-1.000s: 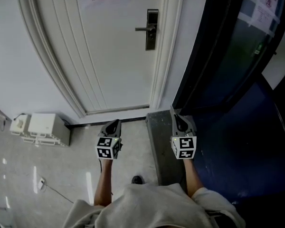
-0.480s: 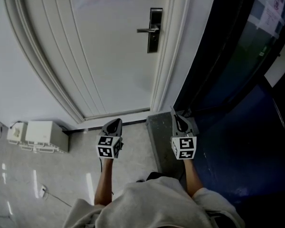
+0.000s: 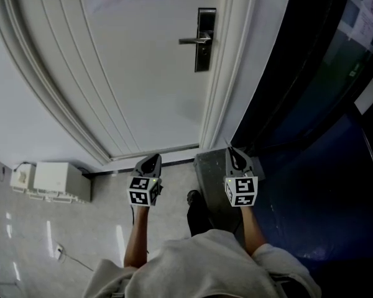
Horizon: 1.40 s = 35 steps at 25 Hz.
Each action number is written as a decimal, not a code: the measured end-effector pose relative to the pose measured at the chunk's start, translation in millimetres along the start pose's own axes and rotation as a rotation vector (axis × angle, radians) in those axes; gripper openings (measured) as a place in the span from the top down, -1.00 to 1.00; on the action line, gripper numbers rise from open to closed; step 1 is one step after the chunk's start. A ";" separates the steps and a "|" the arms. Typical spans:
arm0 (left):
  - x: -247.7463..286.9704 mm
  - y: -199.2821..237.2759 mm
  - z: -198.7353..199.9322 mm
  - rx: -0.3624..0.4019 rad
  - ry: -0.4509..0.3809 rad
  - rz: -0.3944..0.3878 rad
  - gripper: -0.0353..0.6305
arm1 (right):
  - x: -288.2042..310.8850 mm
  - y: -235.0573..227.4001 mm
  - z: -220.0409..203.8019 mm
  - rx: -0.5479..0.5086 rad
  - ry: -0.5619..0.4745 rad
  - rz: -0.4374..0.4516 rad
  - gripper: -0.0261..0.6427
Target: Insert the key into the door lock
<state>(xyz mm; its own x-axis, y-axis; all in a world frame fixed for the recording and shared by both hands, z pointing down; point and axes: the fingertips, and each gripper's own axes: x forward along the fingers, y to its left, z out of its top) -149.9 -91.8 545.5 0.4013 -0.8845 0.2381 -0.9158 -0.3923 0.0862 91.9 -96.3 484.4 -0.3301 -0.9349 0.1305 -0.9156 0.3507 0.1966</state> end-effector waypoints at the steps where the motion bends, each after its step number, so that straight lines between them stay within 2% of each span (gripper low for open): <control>1: 8.7 4.4 1.7 0.000 0.001 0.006 0.84 | 10.7 -2.7 -0.6 -0.001 -0.002 0.007 0.83; 5: 51.9 19.6 18.3 0.005 -0.003 0.025 0.84 | 57.3 -21.5 -1.2 -0.003 0.000 0.028 0.83; 15: 182.5 62.1 92.4 0.027 -0.026 0.048 0.85 | 200.8 -88.0 39.3 0.002 -0.048 0.069 0.83; 22: 262.3 85.9 132.4 0.041 -0.045 0.058 0.84 | 285.4 -113.1 64.9 -0.012 -0.072 0.128 0.83; 27: 289.5 99.5 147.6 0.048 -0.053 0.070 0.84 | 320.8 -123.5 64.1 -0.007 -0.066 0.147 0.83; 35: 299.9 113.1 145.3 0.042 -0.043 0.096 0.84 | 340.0 -120.4 52.0 0.006 -0.044 0.175 0.83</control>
<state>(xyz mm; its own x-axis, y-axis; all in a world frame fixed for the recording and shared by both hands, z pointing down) -130.7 -438.1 486.2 0.3130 -0.9282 0.2013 -0.9489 -0.3147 0.0247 78.0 -459.2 454.6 -0.4939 -0.8612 0.1200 -0.8447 0.5080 0.1685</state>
